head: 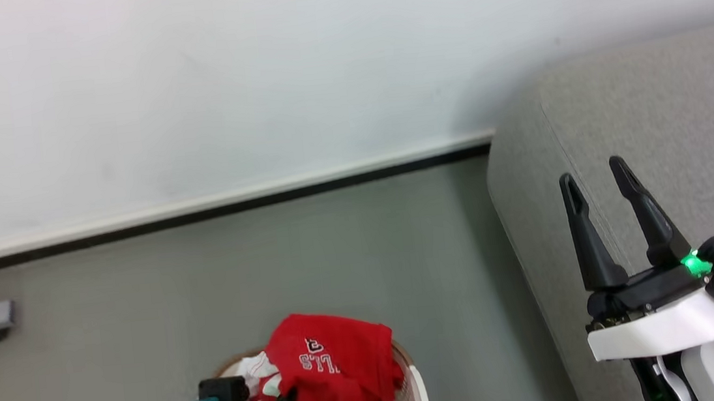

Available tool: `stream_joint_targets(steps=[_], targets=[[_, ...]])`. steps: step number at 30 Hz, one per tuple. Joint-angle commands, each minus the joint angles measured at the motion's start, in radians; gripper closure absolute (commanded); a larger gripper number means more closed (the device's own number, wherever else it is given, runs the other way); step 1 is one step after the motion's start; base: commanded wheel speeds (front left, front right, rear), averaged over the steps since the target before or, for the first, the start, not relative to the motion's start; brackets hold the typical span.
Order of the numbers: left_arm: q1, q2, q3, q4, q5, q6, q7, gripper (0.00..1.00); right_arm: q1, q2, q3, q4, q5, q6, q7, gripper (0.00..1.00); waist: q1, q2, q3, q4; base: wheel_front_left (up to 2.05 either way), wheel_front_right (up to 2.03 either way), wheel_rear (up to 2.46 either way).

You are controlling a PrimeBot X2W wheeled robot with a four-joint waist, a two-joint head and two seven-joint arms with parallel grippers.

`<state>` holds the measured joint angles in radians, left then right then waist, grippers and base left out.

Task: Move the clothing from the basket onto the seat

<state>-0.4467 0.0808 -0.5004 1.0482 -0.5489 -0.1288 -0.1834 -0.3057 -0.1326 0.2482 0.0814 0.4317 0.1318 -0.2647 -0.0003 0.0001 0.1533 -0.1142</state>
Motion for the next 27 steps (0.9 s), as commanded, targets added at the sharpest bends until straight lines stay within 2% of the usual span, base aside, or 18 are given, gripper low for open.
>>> stream_joint_targets(steps=[1, 7, 14, 27], targets=[[0.019, 0.016, -0.024, -0.036, -0.031, -0.003, -0.016, 1.00, 0.026, -0.010, -0.006, 0.005, 0.004, -0.002, 0.001, 0.00, 0.0003, -0.0001, -0.072, 0.048, 0.00, 0.00, 0.00], [0.027, 0.058, -0.083, -0.155, -0.091, -0.003, -0.060, 1.00, 0.079, -0.014, -0.014, 0.013, 0.011, -0.002, 0.001, 0.00, 0.0003, -0.0001, -0.138, 0.070, 0.00, 0.00, 0.00], [-0.007, 0.109, -0.071, -0.314, -0.097, -0.001, -0.077, 1.00, 0.111, -0.016, -0.017, 0.014, 0.015, -0.002, 0.001, 0.00, 0.0003, -0.0001, -0.170, 0.077, 0.00, 0.00, 0.00], [-0.011, 0.172, -0.016, -0.713, -0.083, 0.086, -0.047, 1.00, 0.140, -0.023, 0.018, 0.018, 0.028, -0.002, 0.001, 0.00, 0.0003, -0.0001, -0.199, 0.075, 0.00, 0.00, 0.00]])
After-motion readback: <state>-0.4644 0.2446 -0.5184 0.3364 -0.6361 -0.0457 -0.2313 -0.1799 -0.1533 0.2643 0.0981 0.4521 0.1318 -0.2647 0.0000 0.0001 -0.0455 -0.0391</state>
